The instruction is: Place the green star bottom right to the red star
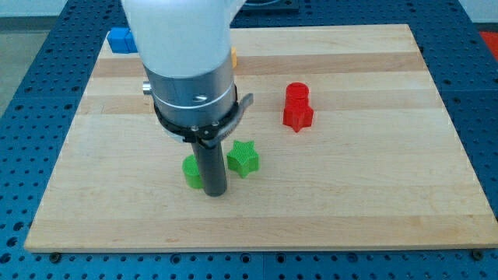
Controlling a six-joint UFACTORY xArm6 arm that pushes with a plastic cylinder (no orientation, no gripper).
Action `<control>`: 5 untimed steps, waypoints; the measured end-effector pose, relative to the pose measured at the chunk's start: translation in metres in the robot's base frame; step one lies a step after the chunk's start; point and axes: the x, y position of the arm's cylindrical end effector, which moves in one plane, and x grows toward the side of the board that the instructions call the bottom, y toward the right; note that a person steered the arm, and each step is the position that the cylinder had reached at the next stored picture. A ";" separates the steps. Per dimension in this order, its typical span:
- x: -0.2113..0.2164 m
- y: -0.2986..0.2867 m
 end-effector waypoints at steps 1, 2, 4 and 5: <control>-0.018 0.028; -0.030 0.065; -0.026 0.017; -0.042 0.011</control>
